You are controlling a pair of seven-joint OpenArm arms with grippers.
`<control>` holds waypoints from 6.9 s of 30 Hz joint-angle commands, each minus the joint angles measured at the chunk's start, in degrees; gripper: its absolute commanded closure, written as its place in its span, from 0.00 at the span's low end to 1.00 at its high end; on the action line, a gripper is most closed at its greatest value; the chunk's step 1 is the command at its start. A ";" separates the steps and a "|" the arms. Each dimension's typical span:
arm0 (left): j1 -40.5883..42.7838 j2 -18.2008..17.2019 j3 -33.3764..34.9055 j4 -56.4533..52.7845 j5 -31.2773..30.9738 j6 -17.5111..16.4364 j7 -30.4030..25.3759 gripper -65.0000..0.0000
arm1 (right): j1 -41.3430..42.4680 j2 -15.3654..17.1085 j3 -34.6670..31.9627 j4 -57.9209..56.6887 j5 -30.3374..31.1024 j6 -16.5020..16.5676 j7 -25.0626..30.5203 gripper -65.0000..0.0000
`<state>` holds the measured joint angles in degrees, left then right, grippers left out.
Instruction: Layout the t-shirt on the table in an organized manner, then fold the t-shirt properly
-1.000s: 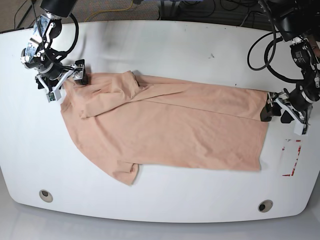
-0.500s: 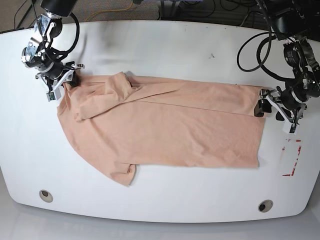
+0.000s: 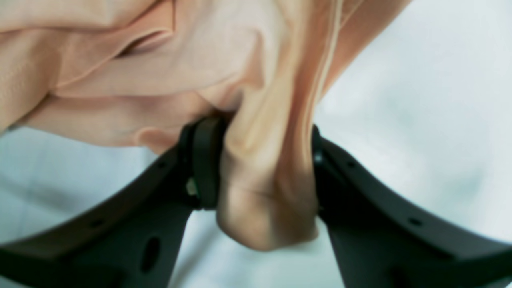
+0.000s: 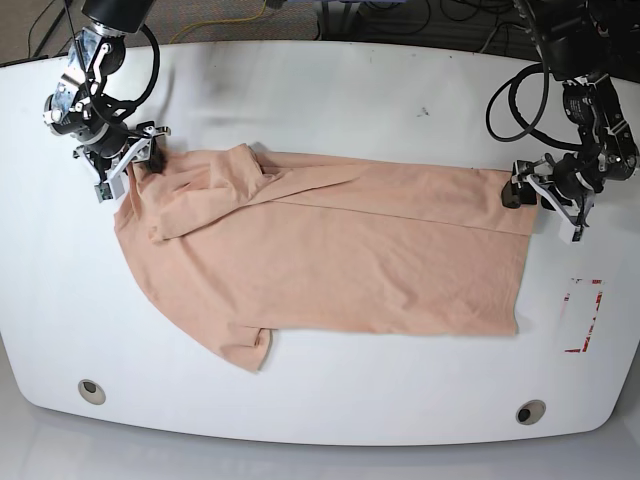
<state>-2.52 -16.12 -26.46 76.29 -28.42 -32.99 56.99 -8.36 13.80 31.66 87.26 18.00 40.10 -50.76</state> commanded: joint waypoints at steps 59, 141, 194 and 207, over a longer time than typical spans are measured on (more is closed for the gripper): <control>22.44 -6.08 7.60 28.10 -0.54 -0.02 11.54 1.00 | -19.20 4.18 0.21 22.05 -1.08 -0.10 -8.62 1.00; 20.15 -8.72 -4.09 32.68 -18.39 0.07 11.62 0.38 | -22.10 -6.55 -6.03 27.51 23.89 -0.10 -15.30 0.11; 18.74 -8.80 -4.09 32.59 -18.30 0.07 11.62 0.38 | -7.07 -6.20 -9.29 27.68 23.98 -0.10 -17.33 0.77; 18.57 -8.80 -4.09 32.59 -18.30 0.07 11.62 0.38 | -19.02 -5.58 -3.31 28.47 24.24 -0.10 -20.14 0.00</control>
<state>16.45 -23.88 -30.11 108.09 -46.06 -33.01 69.56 -26.89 7.66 28.27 114.61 40.51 39.88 -72.58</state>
